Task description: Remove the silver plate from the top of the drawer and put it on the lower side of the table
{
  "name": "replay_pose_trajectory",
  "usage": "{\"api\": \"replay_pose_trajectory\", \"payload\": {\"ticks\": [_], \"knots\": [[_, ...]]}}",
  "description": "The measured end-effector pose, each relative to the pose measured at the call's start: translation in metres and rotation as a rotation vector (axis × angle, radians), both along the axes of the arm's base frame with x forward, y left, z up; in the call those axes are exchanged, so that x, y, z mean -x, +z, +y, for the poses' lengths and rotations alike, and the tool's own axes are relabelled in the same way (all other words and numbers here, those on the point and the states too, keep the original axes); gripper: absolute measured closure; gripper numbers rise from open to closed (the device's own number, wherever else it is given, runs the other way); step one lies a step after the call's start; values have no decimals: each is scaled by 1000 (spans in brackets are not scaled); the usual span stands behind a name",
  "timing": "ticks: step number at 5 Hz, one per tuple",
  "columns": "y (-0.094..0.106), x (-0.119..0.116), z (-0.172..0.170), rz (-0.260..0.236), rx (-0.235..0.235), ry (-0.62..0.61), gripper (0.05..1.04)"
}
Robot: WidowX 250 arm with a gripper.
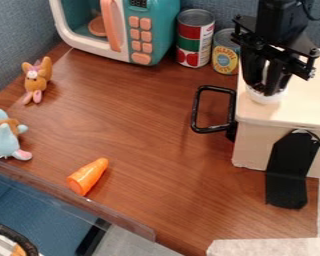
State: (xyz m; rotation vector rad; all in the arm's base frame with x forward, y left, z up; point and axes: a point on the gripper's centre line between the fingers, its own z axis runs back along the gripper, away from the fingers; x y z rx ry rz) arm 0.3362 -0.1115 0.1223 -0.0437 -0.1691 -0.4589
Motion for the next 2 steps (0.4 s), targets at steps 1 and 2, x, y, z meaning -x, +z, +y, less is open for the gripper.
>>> {"api": "replay_pose_trajectory", "payload": {"ticks": [1, 2], "knots": [[0, 0, 1, -2, -5, 1, 860], [1, 4, 2, 7, -2, -11, 860]]}}
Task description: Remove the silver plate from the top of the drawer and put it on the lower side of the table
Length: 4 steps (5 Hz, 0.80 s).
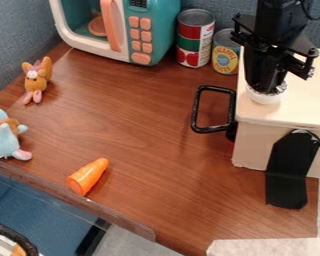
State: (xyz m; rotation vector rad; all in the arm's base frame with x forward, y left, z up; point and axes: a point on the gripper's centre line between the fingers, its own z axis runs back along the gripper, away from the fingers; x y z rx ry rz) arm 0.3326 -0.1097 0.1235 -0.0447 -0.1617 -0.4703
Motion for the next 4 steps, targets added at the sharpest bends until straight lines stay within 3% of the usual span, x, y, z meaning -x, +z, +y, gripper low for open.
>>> {"api": "replay_pose_trajectory", "payload": {"ticks": [2, 3, 4], "knots": [[60, 42, 26, -153, 48, -7, 860], [48, 71, 49, -155, -1, -11, 860], [10, 89, 63, -86, -38, -6, 860]]}}
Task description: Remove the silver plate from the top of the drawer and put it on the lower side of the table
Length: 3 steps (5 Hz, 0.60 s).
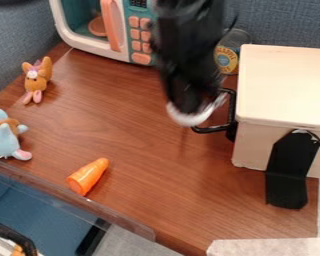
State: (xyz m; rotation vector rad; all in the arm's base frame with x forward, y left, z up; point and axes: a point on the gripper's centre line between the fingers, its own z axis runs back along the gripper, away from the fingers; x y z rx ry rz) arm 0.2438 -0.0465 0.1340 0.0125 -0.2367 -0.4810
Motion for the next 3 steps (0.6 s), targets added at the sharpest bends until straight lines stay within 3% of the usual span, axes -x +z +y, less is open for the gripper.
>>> {"api": "replay_pose_trajectory", "payload": {"ticks": [1, 3], "knots": [[-48, 14, 15, 71, -34, 23, 860], [-109, 20, 18, 140, -62, 61, 860]]}}
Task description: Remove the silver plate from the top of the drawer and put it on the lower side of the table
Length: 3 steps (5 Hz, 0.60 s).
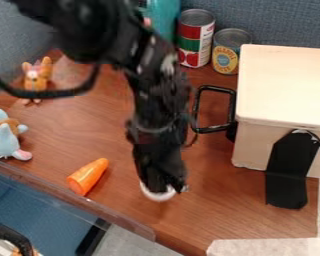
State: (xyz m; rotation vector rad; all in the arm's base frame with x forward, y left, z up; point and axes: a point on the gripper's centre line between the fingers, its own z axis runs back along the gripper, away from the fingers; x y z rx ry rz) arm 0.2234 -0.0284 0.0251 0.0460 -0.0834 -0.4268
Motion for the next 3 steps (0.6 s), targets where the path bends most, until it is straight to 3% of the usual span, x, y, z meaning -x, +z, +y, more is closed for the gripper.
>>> {"api": "replay_pose_trajectory", "payload": {"ticks": [1, 2, 3], "knots": [[-10, -2, 3, -8, -25, 8, 860], [-13, 0, 2, 7, -15, 9, 803], [0, 4, 7, 10, -27, 32, 521]]}}
